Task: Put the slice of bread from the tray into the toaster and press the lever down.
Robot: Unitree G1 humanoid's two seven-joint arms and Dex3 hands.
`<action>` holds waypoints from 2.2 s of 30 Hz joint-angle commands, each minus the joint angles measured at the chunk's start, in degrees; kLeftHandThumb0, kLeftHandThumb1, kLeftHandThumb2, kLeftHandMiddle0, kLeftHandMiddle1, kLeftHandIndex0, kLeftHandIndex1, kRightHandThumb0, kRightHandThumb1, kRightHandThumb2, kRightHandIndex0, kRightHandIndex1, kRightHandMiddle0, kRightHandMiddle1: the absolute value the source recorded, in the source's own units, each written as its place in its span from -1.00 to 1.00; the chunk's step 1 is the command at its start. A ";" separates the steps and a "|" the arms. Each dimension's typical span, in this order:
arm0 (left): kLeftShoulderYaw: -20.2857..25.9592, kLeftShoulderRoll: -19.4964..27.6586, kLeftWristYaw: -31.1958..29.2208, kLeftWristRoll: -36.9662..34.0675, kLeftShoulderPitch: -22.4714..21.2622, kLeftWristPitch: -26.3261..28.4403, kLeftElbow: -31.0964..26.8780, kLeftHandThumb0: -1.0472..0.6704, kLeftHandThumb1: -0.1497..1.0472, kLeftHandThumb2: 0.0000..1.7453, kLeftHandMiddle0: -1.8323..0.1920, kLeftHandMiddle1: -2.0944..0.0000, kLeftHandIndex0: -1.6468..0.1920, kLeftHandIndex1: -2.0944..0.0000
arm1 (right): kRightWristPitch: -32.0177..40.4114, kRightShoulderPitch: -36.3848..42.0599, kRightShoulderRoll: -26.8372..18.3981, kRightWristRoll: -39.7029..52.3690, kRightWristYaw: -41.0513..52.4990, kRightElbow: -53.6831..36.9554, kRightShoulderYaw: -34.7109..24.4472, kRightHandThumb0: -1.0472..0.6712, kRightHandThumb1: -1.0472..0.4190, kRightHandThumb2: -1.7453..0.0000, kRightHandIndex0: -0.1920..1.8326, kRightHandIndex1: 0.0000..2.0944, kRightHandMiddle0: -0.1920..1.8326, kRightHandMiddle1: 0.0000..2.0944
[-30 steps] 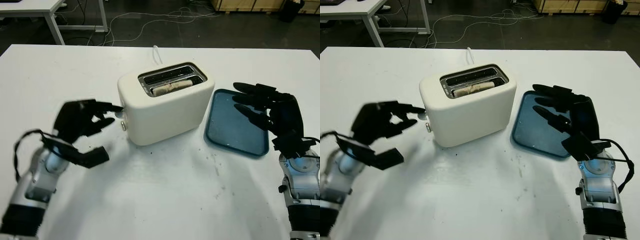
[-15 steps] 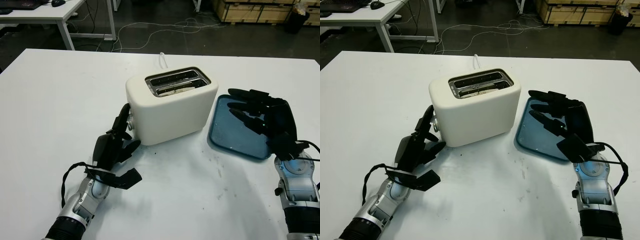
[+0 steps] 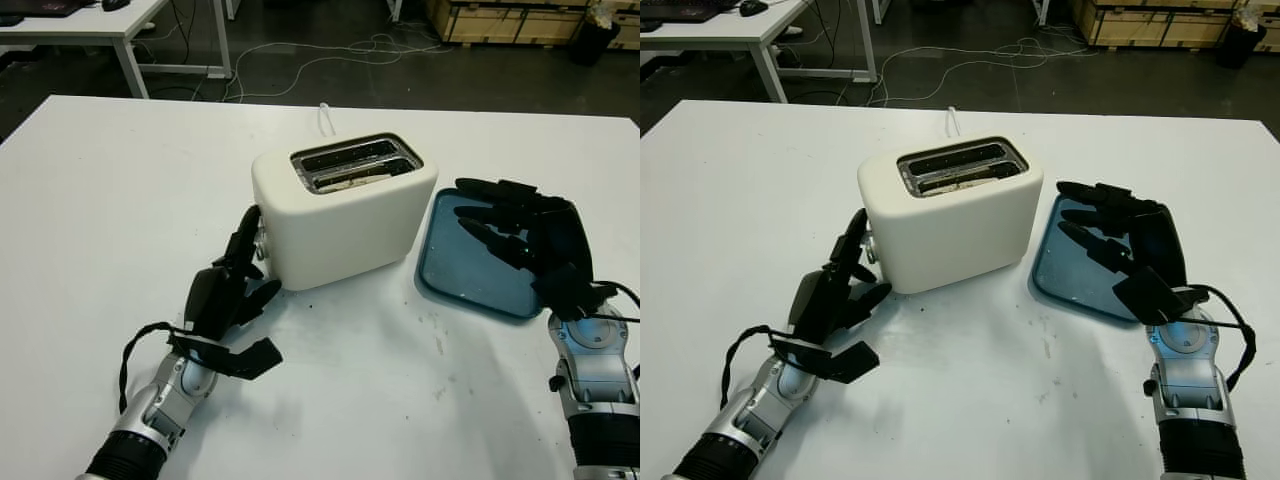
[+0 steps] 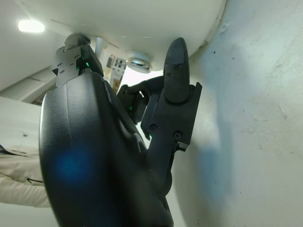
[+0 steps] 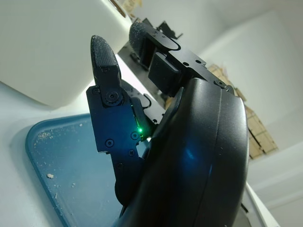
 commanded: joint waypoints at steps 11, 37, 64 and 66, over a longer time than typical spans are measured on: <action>-12.01 6.19 -60.95 30.91 -6.43 41.25 -16.17 -0.29 0.79 -0.88 0.10 -0.37 -0.25 0.80 | -0.14 -0.11 -1.54 0.94 1.12 -2.42 -0.78 -0.25 -0.83 0.86 0.22 -1.00 0.07 -1.00; -15.13 4.98 -70.05 35.72 -7.83 49.76 -18.49 -0.27 0.79 -0.91 0.14 -0.42 -0.31 0.93 | 0.08 -0.11 -1.29 0.84 1.57 -2.60 -1.12 -0.24 -0.83 0.86 0.22 -1.00 0.07 -1.00; 24.01 17.52 -23.85 3.86 0.91 14.22 -29.80 -0.08 0.74 -1.00 -0.06 -0.15 -0.41 0.80 | -1.41 0.31 -2.18 0.45 1.54 -1.85 -1.79 -0.28 -0.83 0.86 0.20 -1.00 0.07 -1.00; 24.57 17.24 -23.11 2.37 0.21 13.03 -28.89 -0.09 0.77 -0.99 -0.04 -0.21 -0.39 0.78 | -1.45 0.28 -1.99 0.79 1.64 -1.73 -1.80 -0.28 -0.83 0.86 0.20 -0.99 0.08 -1.00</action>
